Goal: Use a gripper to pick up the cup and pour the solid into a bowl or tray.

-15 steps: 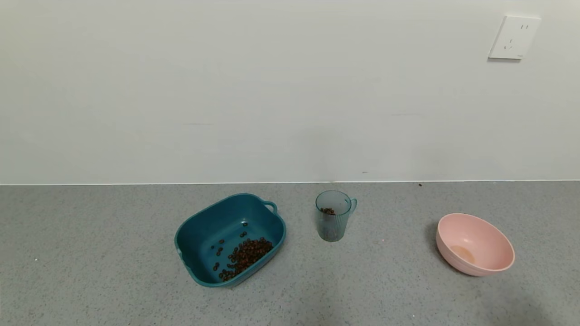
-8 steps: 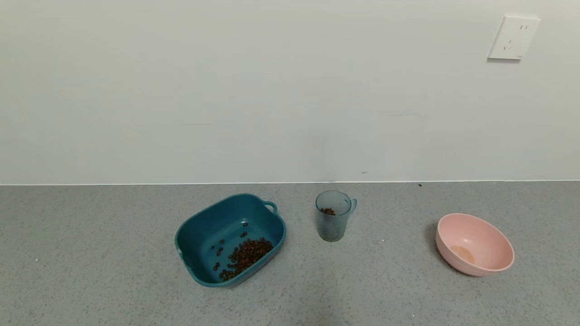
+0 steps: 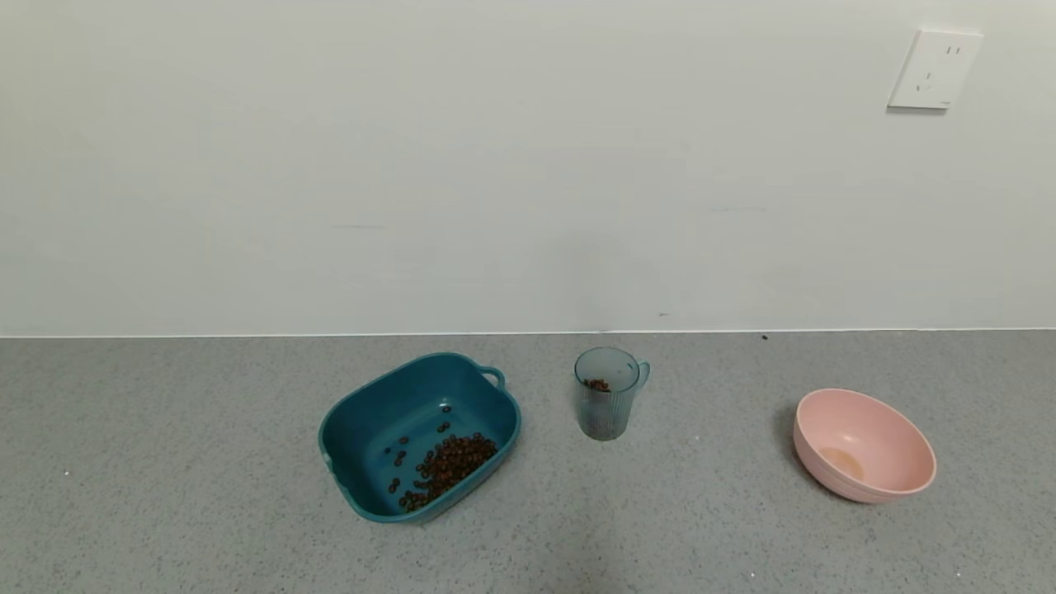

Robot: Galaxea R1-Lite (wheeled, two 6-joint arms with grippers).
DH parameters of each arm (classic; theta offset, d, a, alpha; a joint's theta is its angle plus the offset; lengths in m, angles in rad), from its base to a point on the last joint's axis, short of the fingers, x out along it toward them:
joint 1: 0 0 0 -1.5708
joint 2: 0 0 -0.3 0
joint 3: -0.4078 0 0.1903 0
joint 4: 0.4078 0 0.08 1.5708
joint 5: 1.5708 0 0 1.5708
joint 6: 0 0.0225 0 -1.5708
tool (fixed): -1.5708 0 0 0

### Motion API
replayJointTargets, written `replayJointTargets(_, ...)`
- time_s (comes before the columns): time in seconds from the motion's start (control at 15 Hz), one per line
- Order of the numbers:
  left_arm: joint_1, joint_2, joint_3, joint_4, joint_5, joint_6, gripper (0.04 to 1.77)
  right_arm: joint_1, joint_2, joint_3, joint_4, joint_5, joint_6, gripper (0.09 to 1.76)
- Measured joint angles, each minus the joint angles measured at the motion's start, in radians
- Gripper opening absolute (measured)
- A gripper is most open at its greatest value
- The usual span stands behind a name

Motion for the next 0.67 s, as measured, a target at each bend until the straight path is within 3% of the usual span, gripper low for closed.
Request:
replayJointTargets(0.47, 0.000, 0.000, 0.000, 0.000, 0.000, 0.000, 1.75, -0.001, -0.024, 0.265, -0.193, -0.006, -0.008, 1.70)
replayJointTargets(0.67, 0.000, 0.000, 0.000, 0.000, 0.000, 0.000, 1.75, 0.000, -0.024, 0.304, -0.169, -0.026, 0.007, 1.70)
